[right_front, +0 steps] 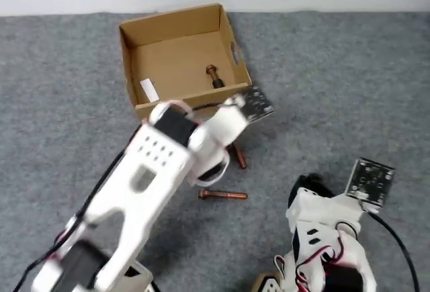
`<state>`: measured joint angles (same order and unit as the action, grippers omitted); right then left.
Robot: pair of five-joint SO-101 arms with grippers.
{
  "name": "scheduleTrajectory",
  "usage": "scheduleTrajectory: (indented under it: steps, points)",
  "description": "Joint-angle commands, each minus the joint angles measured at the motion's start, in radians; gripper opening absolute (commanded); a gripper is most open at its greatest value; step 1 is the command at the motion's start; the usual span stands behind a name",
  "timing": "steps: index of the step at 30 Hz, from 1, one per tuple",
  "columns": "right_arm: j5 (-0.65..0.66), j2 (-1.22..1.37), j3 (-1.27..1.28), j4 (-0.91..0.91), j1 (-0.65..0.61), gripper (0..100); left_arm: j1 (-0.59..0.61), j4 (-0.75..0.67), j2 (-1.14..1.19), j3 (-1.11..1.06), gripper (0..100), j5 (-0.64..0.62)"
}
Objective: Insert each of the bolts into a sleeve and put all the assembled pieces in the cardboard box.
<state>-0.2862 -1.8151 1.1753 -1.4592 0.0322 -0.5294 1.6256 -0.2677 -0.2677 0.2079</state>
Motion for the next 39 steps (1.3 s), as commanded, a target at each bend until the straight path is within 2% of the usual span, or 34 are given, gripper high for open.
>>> scheduleTrajectory:
  steps: [1, 4, 10, 13, 17, 23, 30, 34, 36, 39]
  points:
    - [0.011, -0.001, -0.029, 0.022, -0.051, 0.8, 0.009, 0.028, -0.206, -0.168, 0, -0.041]
    - [0.011, -0.001, -0.029, 0.022, -0.143, 0.8, 0.011, -0.017, -0.347, -0.305, 0, -0.072]
    - [0.014, -0.001, -0.029, 0.035, -0.26, 0.8, 0.011, -0.25, -0.698, -0.522, 0, -0.301]
    - [0.014, -0.001, -0.029, 0.038, -0.325, 0.8, 0.012, -0.371, -0.845, -0.641, 0, -0.368]
    - [0.015, 0.001, -0.029, 0.038, -0.389, 0.9, 0.014, -0.454, -1.003, -0.728, 0, -0.463]
    - [0.021, 0.001, -0.018, 0.038, -0.568, 0.9, 0.086, -0.615, -1.188, -0.803, 0, -0.486]
    - [0.186, 0.001, 0.017, 0.088, -0.713, 0.9, 0.086, -0.66, -1.316, -0.843, 0, -0.497]
    - [0.302, 0.001, 0.046, 0.171, -0.817, 0.9, 0.075, -0.675, -1.379, -0.84, 0, -0.637]
    - [0.334, 0.001, 0.061, 0.223, -0.852, 0.9, 0.031, -0.677, -1.413, -0.84, 0, -0.694]
    - [0.362, 0.001, 0.081, 0.283, -0.872, 0.9, -0.035, -0.677, -1.448, -0.84, 0, -0.723]
